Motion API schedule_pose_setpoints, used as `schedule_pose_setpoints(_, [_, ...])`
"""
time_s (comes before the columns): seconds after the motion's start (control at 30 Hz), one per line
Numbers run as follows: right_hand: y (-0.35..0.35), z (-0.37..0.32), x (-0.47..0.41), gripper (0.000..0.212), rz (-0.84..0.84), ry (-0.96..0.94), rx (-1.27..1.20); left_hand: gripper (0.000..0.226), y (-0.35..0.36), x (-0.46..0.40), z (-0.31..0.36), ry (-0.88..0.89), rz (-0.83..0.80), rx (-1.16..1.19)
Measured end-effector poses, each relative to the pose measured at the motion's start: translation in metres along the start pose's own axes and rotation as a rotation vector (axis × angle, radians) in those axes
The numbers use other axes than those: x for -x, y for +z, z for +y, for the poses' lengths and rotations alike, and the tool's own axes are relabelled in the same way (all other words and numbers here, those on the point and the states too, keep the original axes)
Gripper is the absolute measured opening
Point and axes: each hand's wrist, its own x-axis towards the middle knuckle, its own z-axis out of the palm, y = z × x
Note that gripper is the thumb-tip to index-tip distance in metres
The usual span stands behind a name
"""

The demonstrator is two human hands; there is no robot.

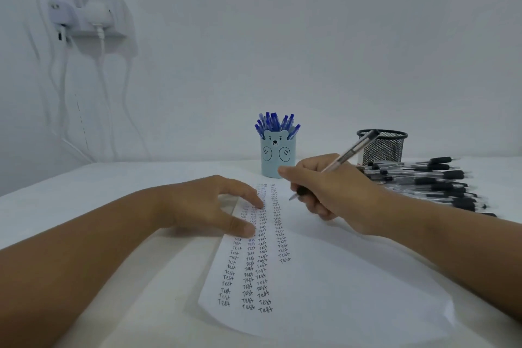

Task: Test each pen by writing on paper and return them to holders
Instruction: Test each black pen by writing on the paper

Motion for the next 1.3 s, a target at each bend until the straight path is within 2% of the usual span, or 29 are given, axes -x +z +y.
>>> schedule_pose_setpoints(0.17, [0.01, -0.003, 0.015, 0.032, -0.305, 0.029, -0.086, 0.071, -0.002, -0.006, -0.009, 0.028, -0.02, -0.102])
schedule_pose_setpoints(0.27, [0.017, -0.003, 0.02, 0.036, -0.362, -0.02, -0.057, 0.073, -0.002, -0.008, -0.009, 0.052, -0.037, -0.096])
schedule_pose_setpoints(0.37, [0.022, -0.001, 0.022, 0.046, -0.366, -0.087, -0.05, 0.079, -0.003, -0.009, -0.011, 0.047, -0.044, -0.114])
schedule_pose_setpoints(0.5, [0.024, 0.002, 0.024, 0.033, -0.359, -0.162, 0.01, 0.075, -0.003, -0.01, -0.013, 0.052, -0.042, -0.111])
schedule_pose_setpoints(0.57, [0.024, 0.002, 0.025, 0.038, -0.355, -0.185, 0.057, 0.076, -0.002, -0.009, -0.013, 0.056, -0.044, -0.11])
schedule_pose_setpoints(0.67, [0.023, 0.002, 0.028, 0.046, -0.33, -0.188, 0.107, 0.078, -0.002, -0.01, -0.014, 0.055, -0.047, -0.119])
schedule_pose_setpoints(0.83, [0.023, 0.004, 0.024, 0.044, -0.294, -0.203, 0.233, 0.076, -0.002, -0.009, -0.012, 0.038, -0.044, -0.111])
schedule_pose_setpoints(1.03, [0.022, 0.003, 0.026, 0.034, -0.333, -0.193, 0.251, 0.075, -0.001, -0.01, -0.014, 0.033, -0.042, -0.107])
schedule_pose_setpoints(1.3, [0.027, -0.002, 0.031, 0.041, -0.276, -0.25, 0.323, 0.073, -0.001, -0.009, -0.014, 0.03, -0.041, -0.096])
